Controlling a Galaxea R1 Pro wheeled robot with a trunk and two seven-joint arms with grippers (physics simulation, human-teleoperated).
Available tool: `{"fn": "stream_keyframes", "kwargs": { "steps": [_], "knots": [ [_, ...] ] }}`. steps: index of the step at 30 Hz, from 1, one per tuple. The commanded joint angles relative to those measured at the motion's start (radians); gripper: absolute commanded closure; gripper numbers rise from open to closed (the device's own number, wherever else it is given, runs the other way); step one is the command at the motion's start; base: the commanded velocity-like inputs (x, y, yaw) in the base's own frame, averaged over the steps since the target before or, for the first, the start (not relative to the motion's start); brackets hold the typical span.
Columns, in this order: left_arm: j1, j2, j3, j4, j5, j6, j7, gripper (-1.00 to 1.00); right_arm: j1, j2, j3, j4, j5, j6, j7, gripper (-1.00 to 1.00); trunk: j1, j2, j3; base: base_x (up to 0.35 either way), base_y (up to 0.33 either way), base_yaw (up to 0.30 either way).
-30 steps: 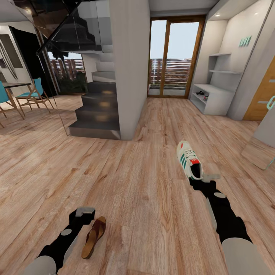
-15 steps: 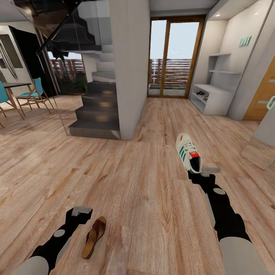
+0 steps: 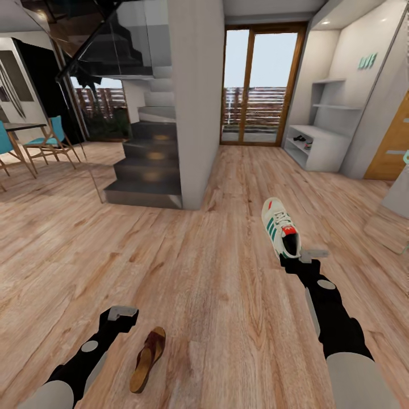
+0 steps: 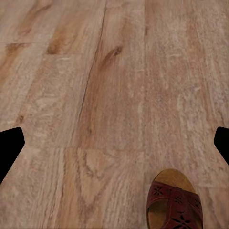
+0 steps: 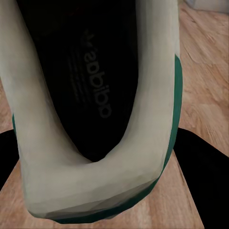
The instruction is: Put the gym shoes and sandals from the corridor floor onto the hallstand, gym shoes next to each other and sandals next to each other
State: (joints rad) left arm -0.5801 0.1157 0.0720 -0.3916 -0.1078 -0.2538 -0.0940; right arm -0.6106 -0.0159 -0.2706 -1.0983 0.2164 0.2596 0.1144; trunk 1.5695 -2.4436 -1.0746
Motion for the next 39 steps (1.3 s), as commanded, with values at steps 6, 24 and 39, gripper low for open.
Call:
{"fn": "stream_keyframes", "kwargs": {
  "steps": [6,24,39],
  "knots": [
    [0.000,-0.001,0.009,0.001,-0.011,-0.005,-0.006,-1.00,-0.001,0.001,-0.002,-0.004,0.011,0.005,0.008,1.00,0.000,0.000,-0.001,0.004,0.009,-0.157],
    [0.000,-0.002,0.011,0.001,-0.008,-0.007,-0.006,-1.00,0.000,0.000,-0.002,-0.006,0.011,0.006,0.008,1.00,0.000,0.000,-0.001,-0.093,0.054,-0.125],
    [0.000,-0.004,0.011,0.002,-0.011,-0.008,-0.006,-1.00,-0.001,-0.001,-0.002,-0.008,0.011,0.006,0.008,1.00,0.000,0.000,-0.001,-0.063,0.000,0.000]
  ]
}}
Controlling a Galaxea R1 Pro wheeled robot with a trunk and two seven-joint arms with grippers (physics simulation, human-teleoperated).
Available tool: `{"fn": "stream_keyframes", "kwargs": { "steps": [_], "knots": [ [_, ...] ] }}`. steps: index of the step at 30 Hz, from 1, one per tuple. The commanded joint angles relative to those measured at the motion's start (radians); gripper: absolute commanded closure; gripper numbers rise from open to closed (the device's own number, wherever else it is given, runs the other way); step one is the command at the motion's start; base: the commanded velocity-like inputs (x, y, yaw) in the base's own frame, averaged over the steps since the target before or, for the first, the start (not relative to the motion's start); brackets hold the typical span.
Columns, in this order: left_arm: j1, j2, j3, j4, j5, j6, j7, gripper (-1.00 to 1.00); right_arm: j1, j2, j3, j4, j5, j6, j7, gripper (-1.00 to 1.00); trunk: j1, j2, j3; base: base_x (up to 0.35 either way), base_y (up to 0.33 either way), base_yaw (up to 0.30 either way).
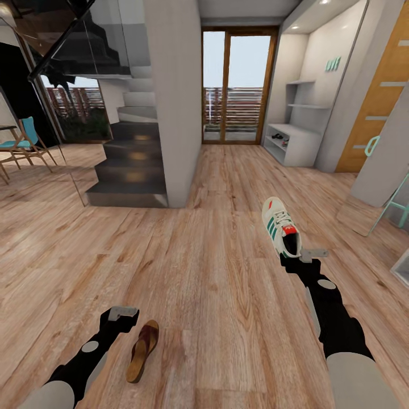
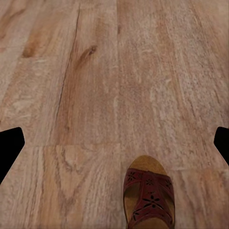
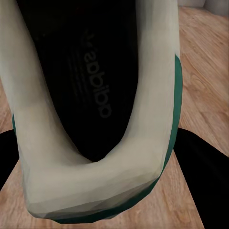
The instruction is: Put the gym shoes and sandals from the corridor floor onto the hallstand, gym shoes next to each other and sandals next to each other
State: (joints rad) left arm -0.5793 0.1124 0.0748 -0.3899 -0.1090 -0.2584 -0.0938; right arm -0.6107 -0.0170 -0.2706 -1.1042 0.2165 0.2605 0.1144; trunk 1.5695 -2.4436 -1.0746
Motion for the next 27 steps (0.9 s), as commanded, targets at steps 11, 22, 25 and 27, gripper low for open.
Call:
{"fn": "stream_keyframes", "kwargs": {
  "steps": [11,22,25,27],
  "knots": [
    [-0.001,-0.002,0.008,0.009,-0.010,-0.004,-0.006,-1.00,0.000,0.001,-0.002,-0.002,0.011,0.008,0.008,1.00,0.000,0.000,-0.001,-0.001,0.000,0.000],
    [-0.001,-0.002,0.010,0.012,-0.010,-0.002,-0.006,-1.00,0.000,0.002,-0.002,-0.008,0.011,0.008,0.008,1.00,0.015,-0.028,-0.014,0.000,0.000,0.000],
    [-0.001,-0.002,0.010,0.013,-0.010,-0.001,-0.006,-1.00,0.000,0.002,-0.003,-0.009,0.011,0.008,0.007,1.00,0.027,-0.049,-0.027,0.000,0.000,0.000],
    [-0.001,-0.002,0.010,0.013,-0.011,-0.002,-0.006,-1.00,0.000,0.002,-0.003,-0.009,0.011,0.008,0.007,1.00,0.031,-0.057,-0.037,0.000,0.000,0.000]
  ]
}}
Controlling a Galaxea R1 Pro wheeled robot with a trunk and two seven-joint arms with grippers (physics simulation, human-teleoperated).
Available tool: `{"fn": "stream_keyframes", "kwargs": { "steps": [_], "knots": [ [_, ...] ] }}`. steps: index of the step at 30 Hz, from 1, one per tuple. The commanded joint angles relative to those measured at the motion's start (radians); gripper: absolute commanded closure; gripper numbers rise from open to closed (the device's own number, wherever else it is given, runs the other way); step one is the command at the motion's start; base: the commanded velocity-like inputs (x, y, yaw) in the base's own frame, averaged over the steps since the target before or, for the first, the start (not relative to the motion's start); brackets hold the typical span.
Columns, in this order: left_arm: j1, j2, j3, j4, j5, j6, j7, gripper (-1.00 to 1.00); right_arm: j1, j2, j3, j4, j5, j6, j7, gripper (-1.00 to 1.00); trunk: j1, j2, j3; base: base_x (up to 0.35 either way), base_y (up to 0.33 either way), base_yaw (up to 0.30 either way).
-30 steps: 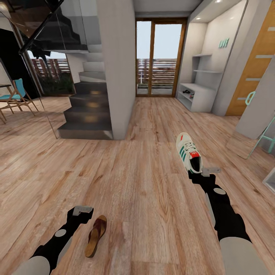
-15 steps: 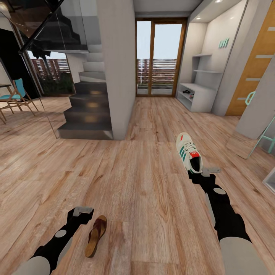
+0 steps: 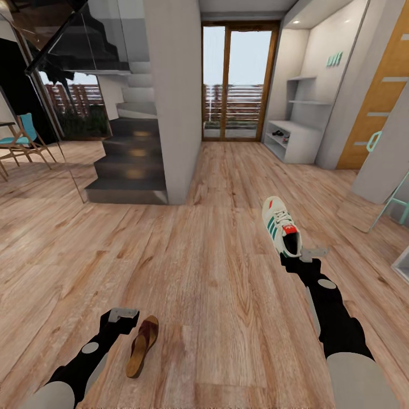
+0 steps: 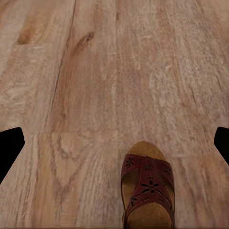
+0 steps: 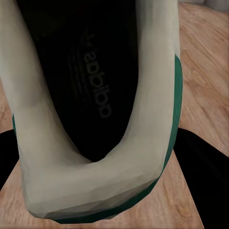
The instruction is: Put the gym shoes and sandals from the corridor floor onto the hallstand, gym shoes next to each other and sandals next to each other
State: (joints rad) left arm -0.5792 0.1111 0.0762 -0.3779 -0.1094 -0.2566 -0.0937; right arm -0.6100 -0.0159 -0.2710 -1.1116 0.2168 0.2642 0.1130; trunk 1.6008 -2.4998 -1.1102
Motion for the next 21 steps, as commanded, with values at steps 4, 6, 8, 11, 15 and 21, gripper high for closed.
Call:
{"fn": "stream_keyframes", "kwargs": {
  "steps": [4,6,8,11,15,21],
  "knots": [
    [-0.001,-0.001,0.008,0.001,-0.010,-0.004,-0.006,-1.00,-0.001,0.001,-0.003,-0.002,0.010,0.005,0.008,1.00,0.001,-0.001,-0.023,0.000,0.000,0.000],
    [-0.001,-0.001,0.008,0.001,-0.011,-0.005,-0.006,-1.00,-0.001,0.000,-0.003,-0.002,0.010,0.005,0.008,1.00,0.002,-0.002,-0.033,0.000,0.000,0.000],
    [-0.001,-0.001,0.007,0.002,-0.012,-0.005,-0.006,-1.00,-0.001,0.000,-0.003,-0.002,0.010,0.004,0.008,1.00,0.003,-0.002,-0.044,0.000,0.000,0.000],
    [-0.001,-0.001,0.007,0.002,-0.012,-0.005,-0.007,-1.00,-0.001,-0.001,-0.004,-0.002,0.010,0.004,0.008,1.00,0.005,-0.003,-0.061,0.000,0.000,0.000],
    [-0.001,-0.002,0.007,0.002,-0.012,-0.006,-0.007,-1.00,-0.001,-0.001,-0.004,-0.003,0.010,0.004,0.008,1.00,0.006,-0.004,-0.083,0.000,0.000,0.000],
    [-0.001,-0.005,0.007,0.003,-0.011,-0.006,-0.058,-1.00,-0.001,-0.001,-0.004,-0.015,0.010,0.004,0.008,1.00,0.009,-0.005,-0.115,0.000,0.000,0.000]
  ]
}}
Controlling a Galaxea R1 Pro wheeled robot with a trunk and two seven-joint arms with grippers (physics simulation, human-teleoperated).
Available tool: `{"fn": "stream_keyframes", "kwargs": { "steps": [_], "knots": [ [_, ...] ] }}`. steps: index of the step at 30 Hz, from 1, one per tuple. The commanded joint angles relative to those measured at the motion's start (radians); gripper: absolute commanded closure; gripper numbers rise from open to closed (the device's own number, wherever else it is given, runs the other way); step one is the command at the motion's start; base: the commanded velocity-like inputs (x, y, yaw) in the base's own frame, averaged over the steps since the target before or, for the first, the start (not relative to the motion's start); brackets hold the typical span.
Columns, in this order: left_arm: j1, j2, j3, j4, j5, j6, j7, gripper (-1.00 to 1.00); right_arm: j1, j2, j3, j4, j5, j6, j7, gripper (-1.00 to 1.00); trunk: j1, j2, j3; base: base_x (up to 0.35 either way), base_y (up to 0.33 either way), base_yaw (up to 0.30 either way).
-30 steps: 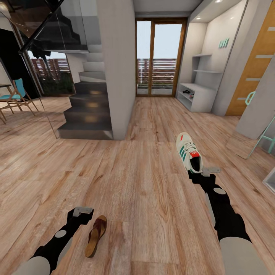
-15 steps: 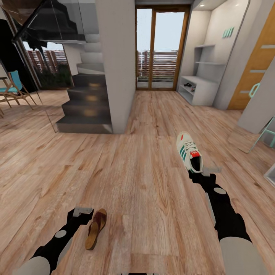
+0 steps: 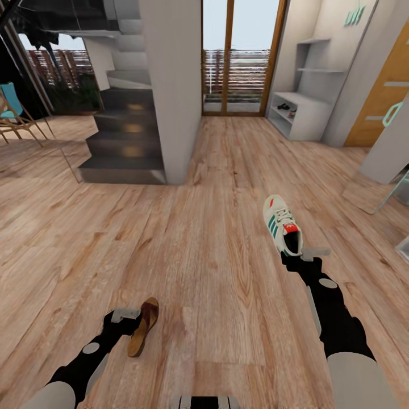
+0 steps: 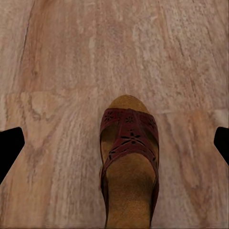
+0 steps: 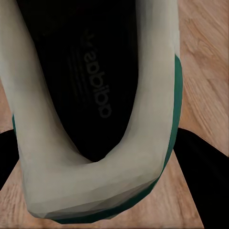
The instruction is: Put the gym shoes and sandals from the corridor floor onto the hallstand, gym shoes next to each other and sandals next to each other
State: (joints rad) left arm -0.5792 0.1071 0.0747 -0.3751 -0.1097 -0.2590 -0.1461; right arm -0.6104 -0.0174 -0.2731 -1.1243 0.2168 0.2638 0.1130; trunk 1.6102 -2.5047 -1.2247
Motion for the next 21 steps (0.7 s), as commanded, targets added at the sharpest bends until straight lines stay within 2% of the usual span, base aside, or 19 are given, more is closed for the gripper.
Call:
{"fn": "stream_keyframes", "kwargs": {
  "steps": [1,10,21],
  "knots": [
    [-0.001,0.000,0.008,0.001,-0.010,-0.004,-0.017,-1.00,0.000,0.000,-0.002,-0.002,0.010,0.005,0.009,1.00,0.000,-0.001,-0.006,0.000,0.000,0.000],
    [-0.001,0.001,0.010,0.001,-0.011,-0.003,-0.035,-1.00,-0.001,0.000,-0.003,-0.003,0.010,0.005,0.008,1.00,0.004,-0.003,-0.055,0.000,0.000,0.000],
    [-0.001,-0.001,0.010,0.002,-0.008,-0.004,-0.034,-1.00,0.000,0.000,-0.003,-0.003,0.011,0.005,0.008,1.00,0.009,-0.005,-0.100,0.000,0.000,0.000]
  ]
}}
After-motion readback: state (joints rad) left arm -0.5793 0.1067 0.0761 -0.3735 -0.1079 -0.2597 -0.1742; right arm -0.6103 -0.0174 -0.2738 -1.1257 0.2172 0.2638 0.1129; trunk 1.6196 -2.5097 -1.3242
